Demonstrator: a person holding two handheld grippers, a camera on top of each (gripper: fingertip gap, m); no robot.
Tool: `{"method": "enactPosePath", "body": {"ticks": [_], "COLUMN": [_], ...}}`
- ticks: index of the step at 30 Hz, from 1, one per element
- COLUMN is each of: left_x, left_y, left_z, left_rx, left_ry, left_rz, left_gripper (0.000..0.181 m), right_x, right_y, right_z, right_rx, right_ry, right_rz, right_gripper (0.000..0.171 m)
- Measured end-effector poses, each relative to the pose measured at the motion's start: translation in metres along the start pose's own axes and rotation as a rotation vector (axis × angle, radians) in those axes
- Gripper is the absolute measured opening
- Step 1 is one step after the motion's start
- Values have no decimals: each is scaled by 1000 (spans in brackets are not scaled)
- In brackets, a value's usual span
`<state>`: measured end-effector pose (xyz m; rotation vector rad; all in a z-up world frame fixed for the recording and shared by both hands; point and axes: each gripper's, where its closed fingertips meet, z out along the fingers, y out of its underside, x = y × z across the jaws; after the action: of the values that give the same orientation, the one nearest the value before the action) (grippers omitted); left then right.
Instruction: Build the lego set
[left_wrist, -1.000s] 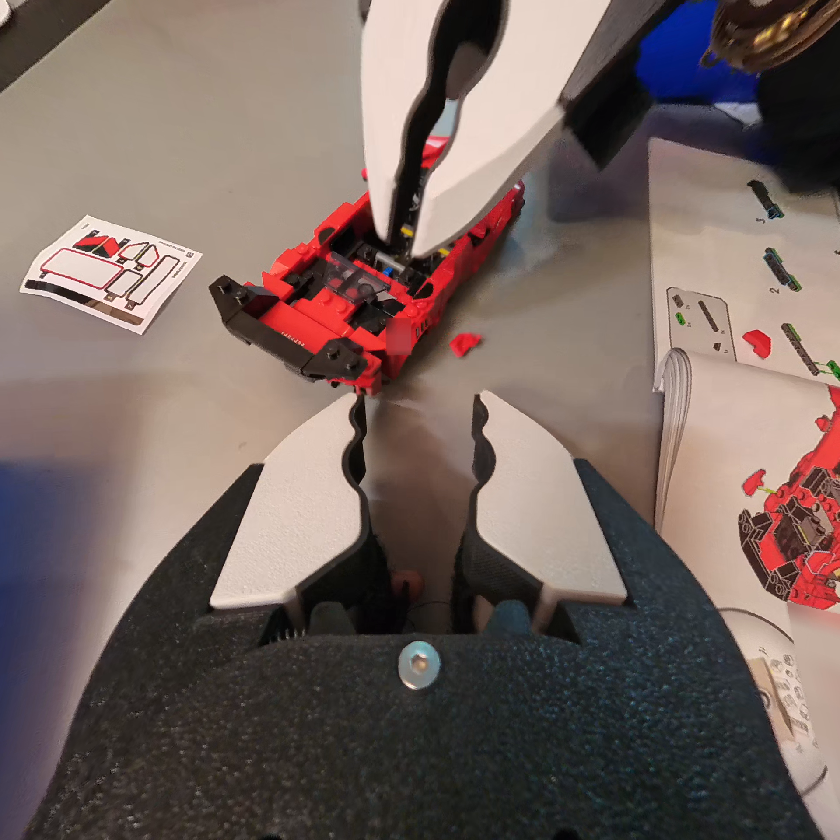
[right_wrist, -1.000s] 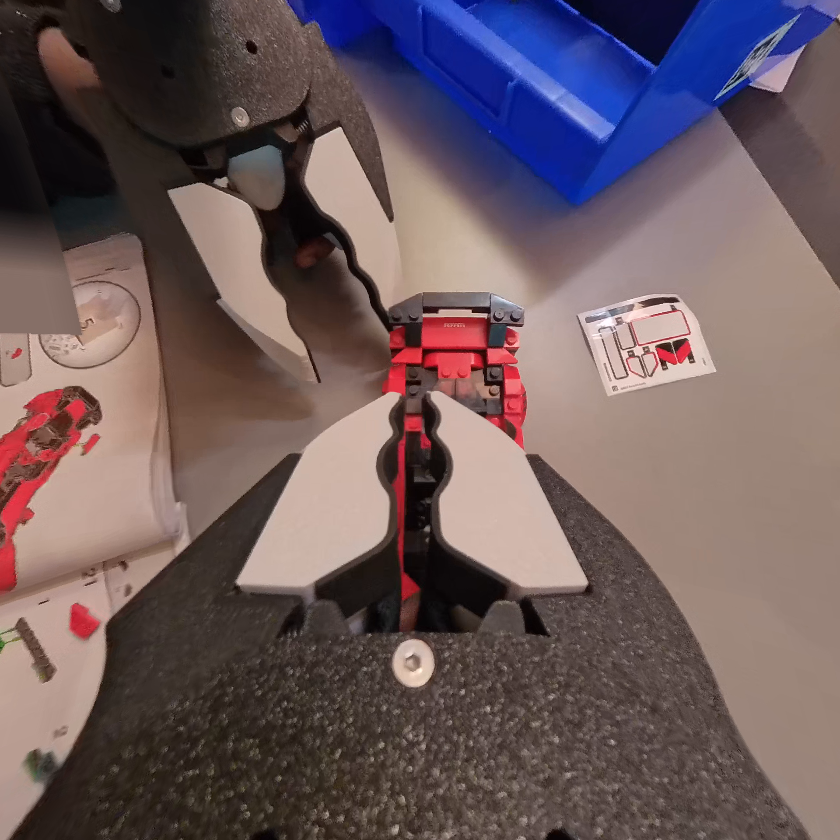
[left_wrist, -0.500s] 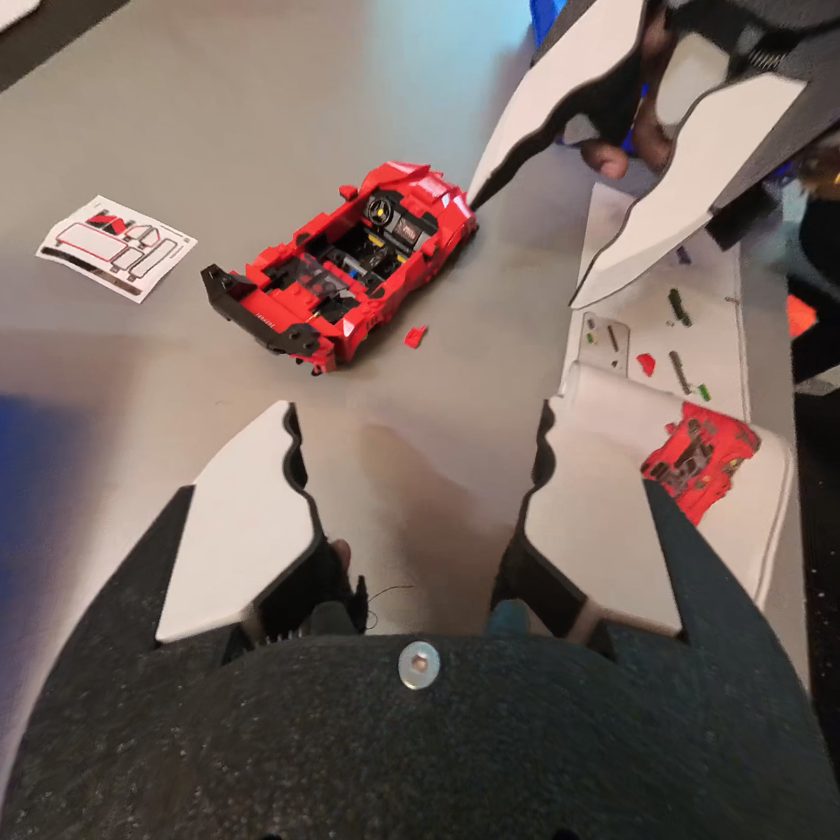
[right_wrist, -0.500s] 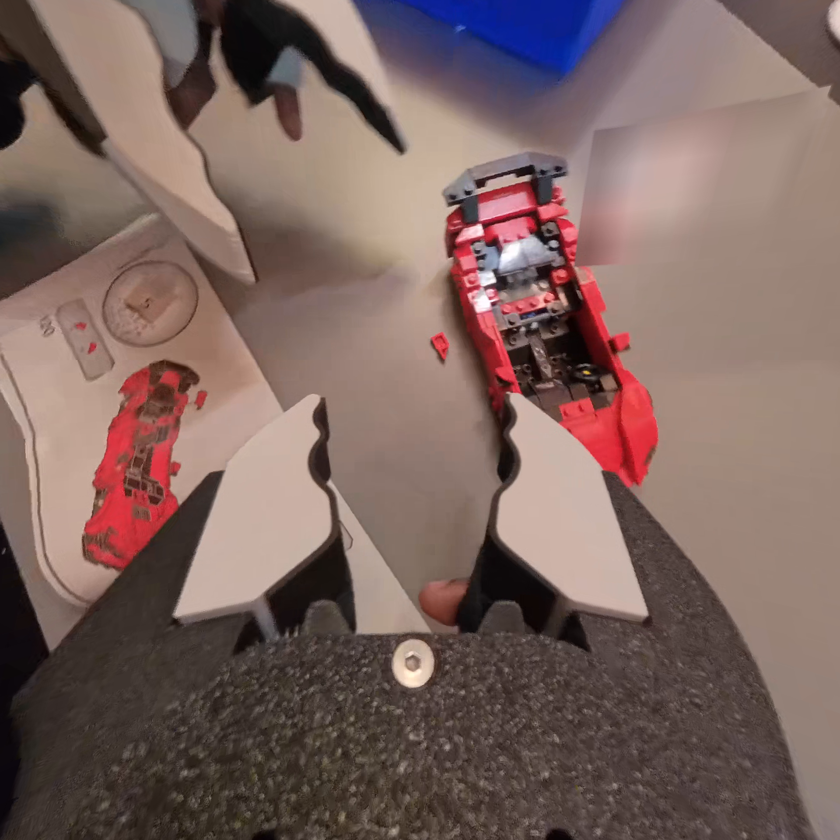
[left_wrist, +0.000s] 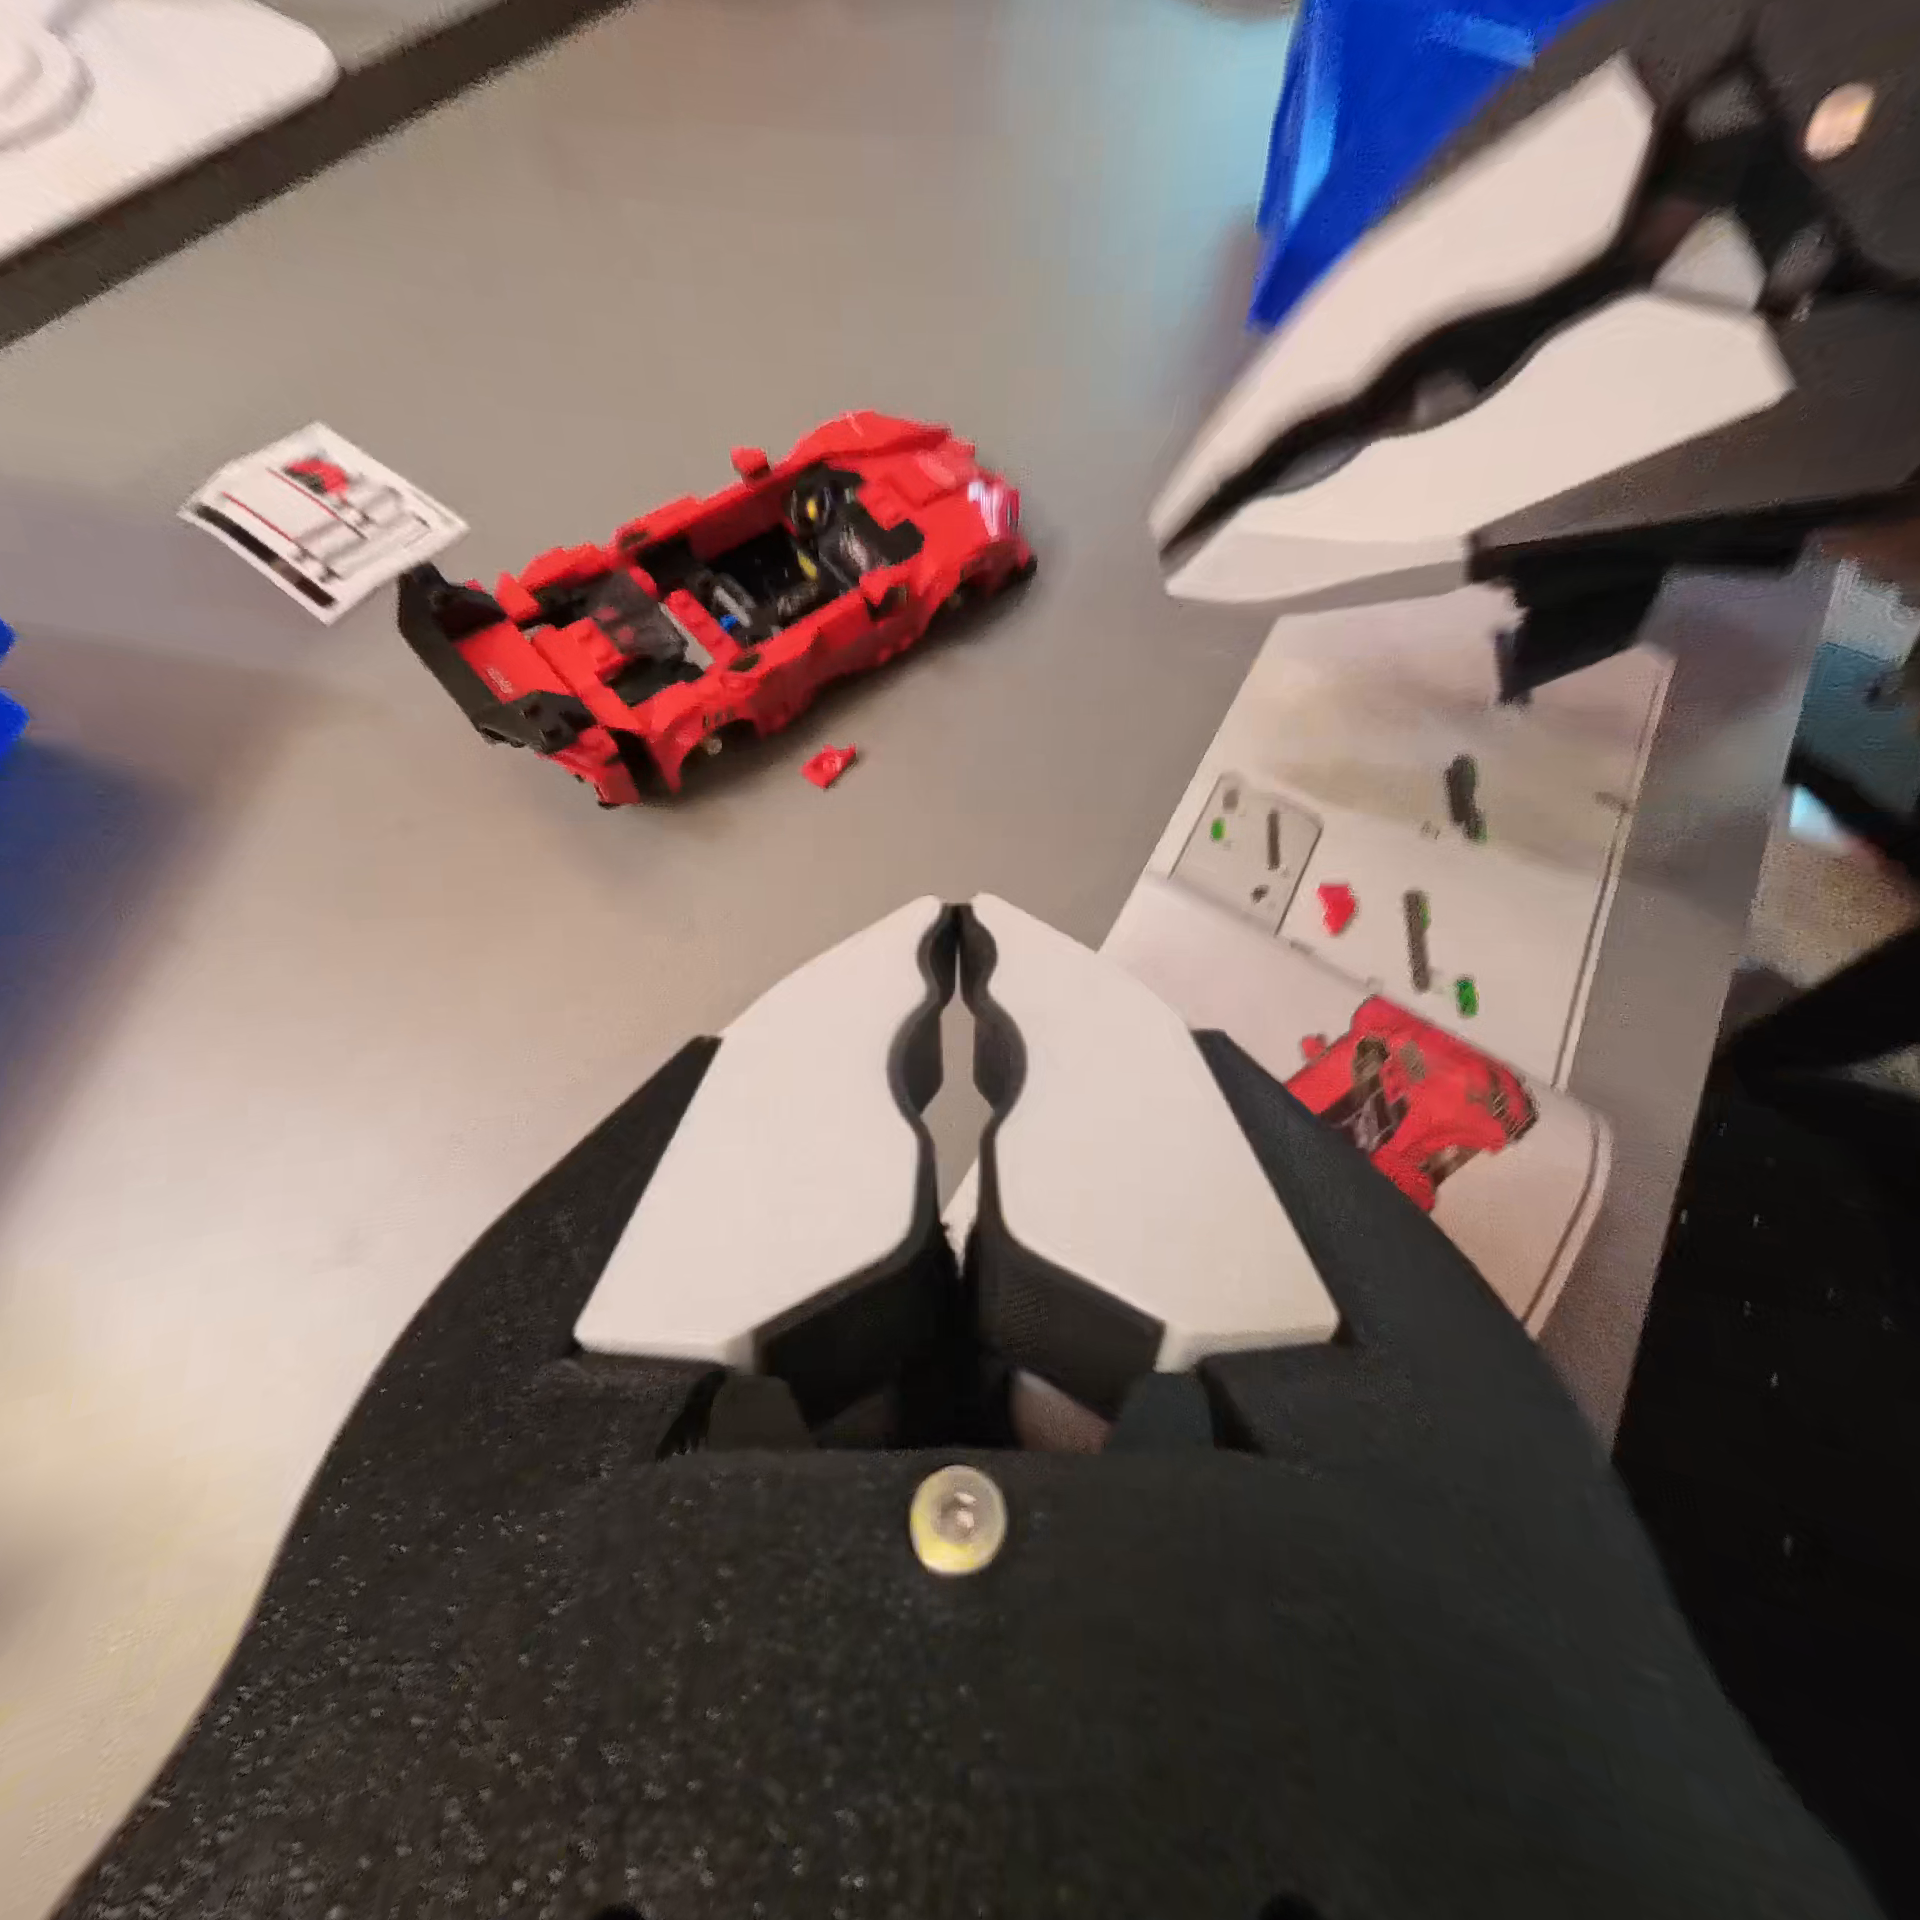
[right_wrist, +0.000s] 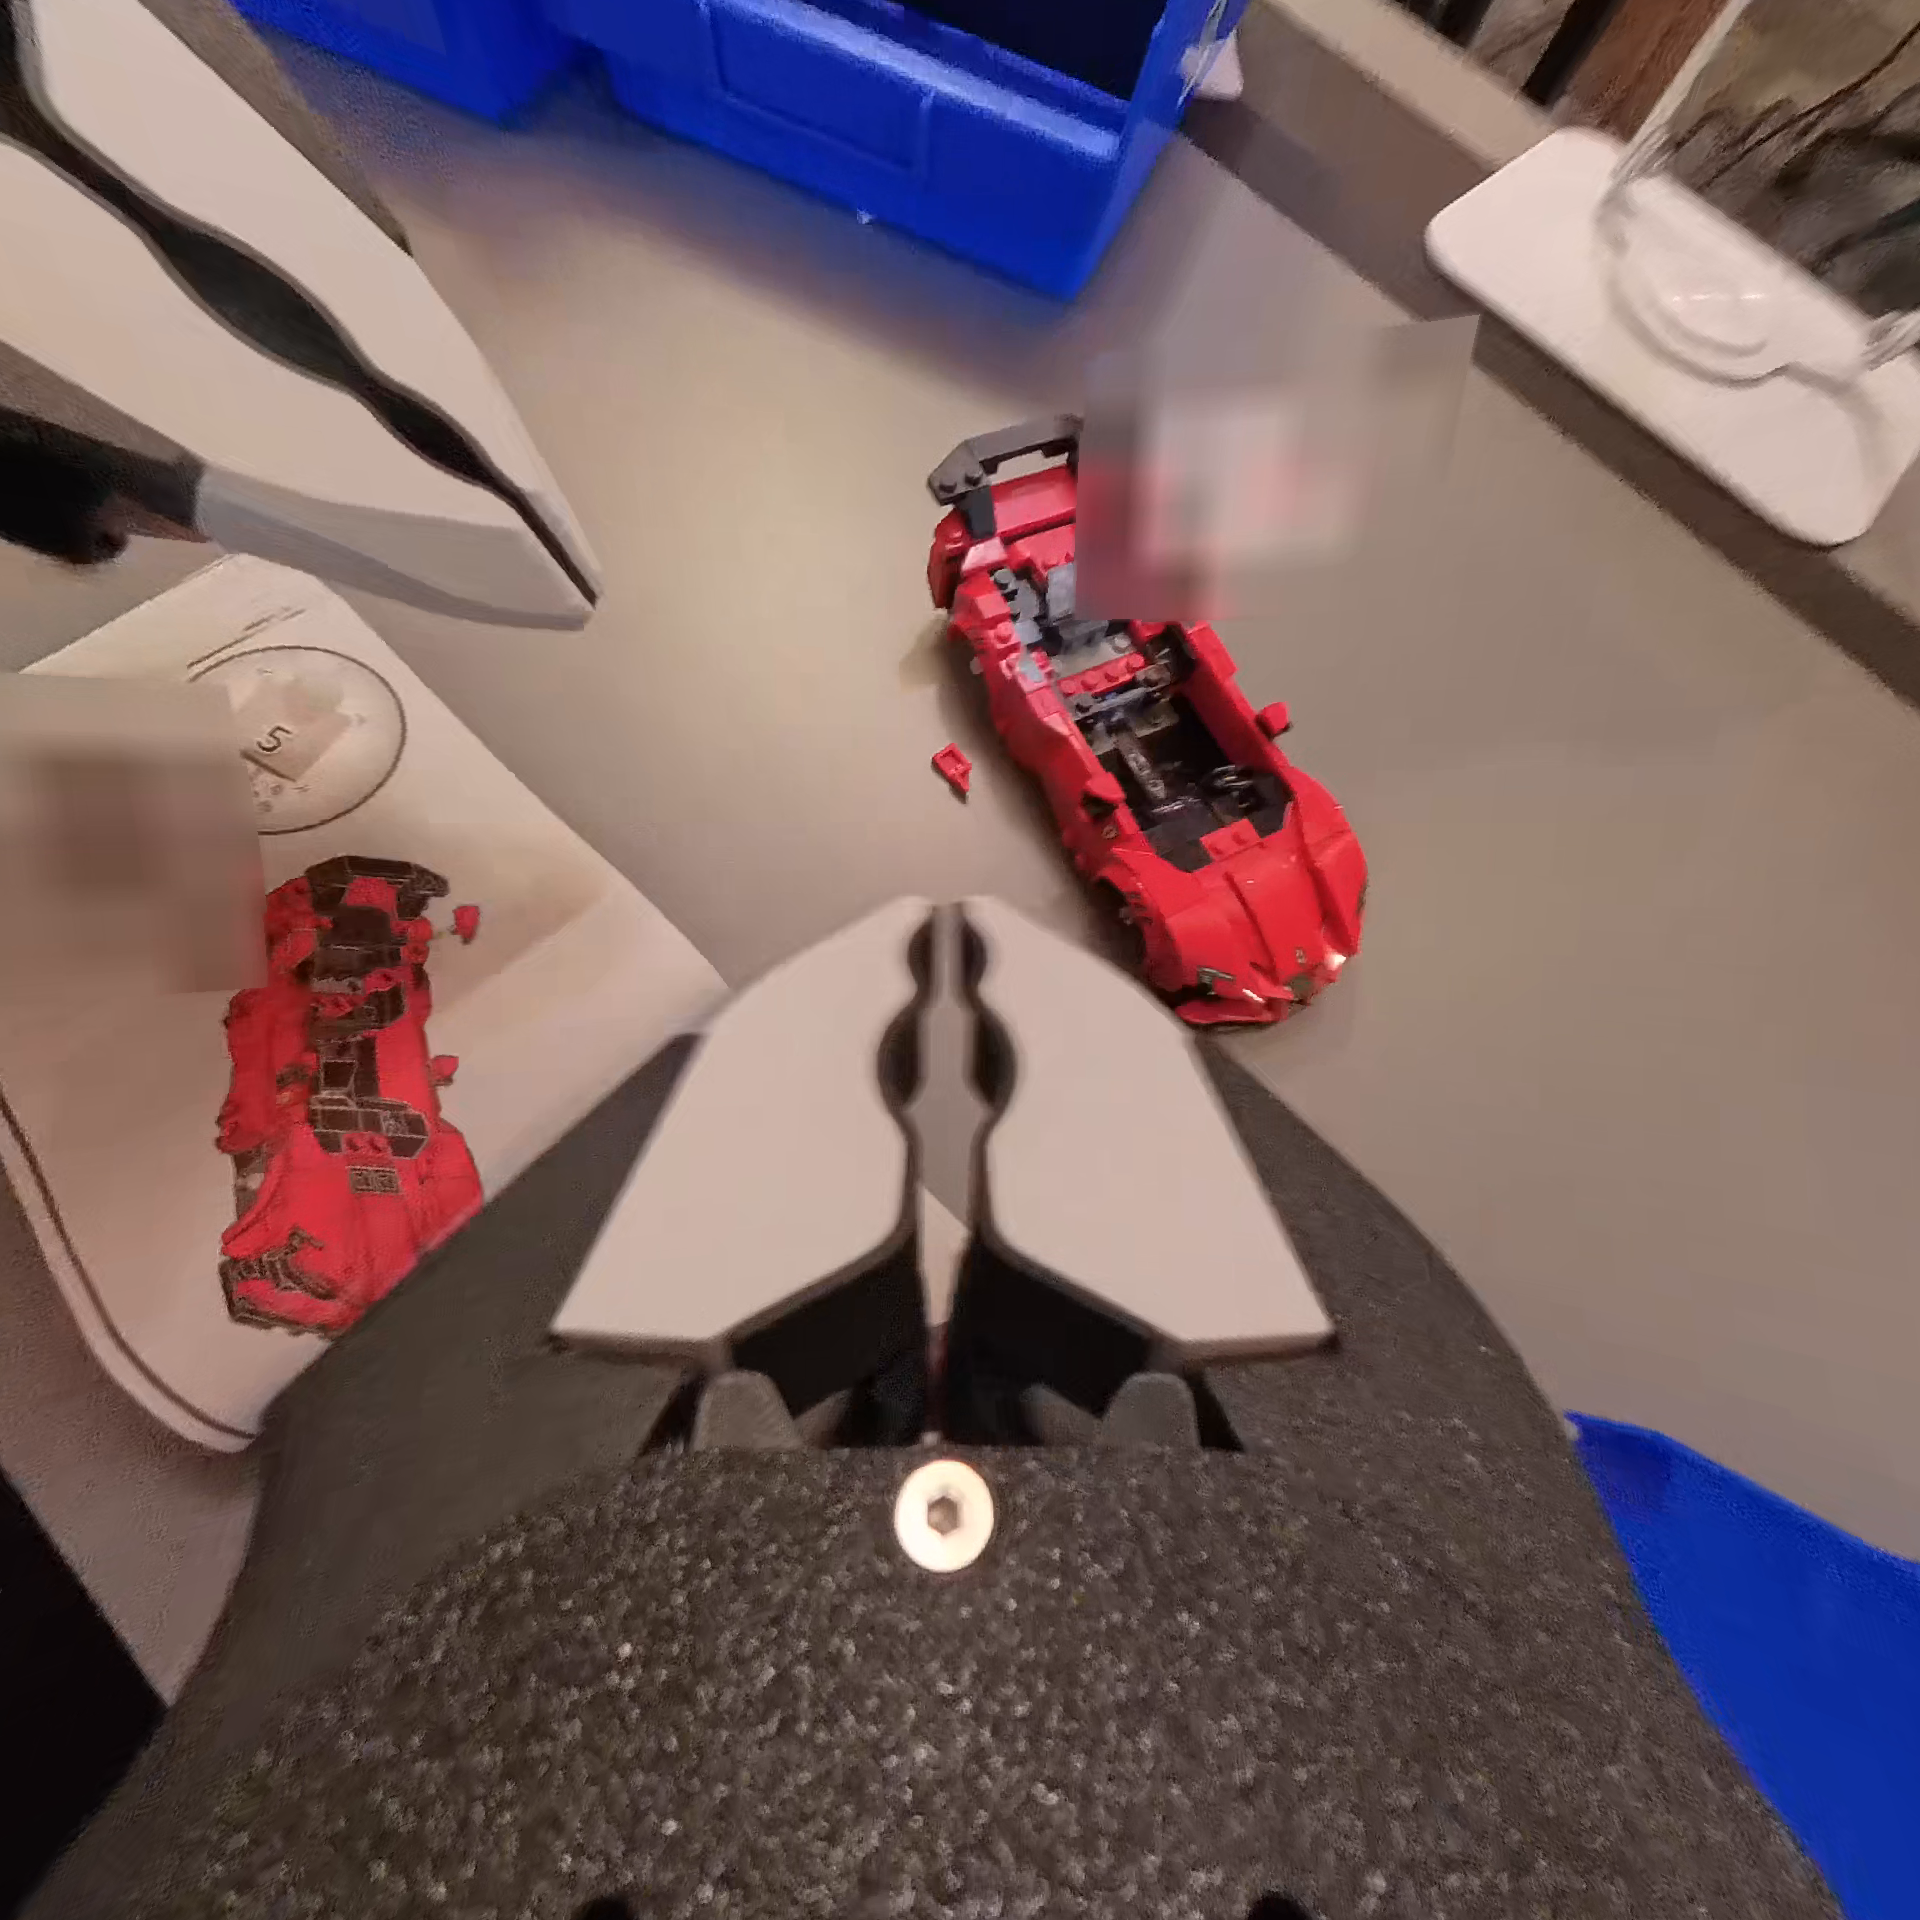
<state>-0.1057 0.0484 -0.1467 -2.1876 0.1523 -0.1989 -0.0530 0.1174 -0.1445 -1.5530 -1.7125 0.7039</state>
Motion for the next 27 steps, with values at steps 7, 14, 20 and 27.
{"method": "enactPosePath", "body": {"ticks": [7, 14, 20, 27], "left_x": [-28, -14, -1, 9], "left_y": [-3, 15, 28, 24], "left_z": [-31, -55, -50, -32], "left_rx": [136, 142, 123, 114], "left_ry": [-479, -705, -652, -609], "left_rz": [-91, -97, -121, -108], "left_gripper": [95, 147, 146, 146], "right_x": [8, -20, -30, -29], "right_y": [-6, -2, 3, 10], "right_z": [-29, -42, -49, -46], "right_rx": [136, 209, 241, 219], "right_ry": [238, 333, 318, 347], "right_rz": [81, 182, 216, 199], "right_gripper": [33, 124, 119, 118]}}
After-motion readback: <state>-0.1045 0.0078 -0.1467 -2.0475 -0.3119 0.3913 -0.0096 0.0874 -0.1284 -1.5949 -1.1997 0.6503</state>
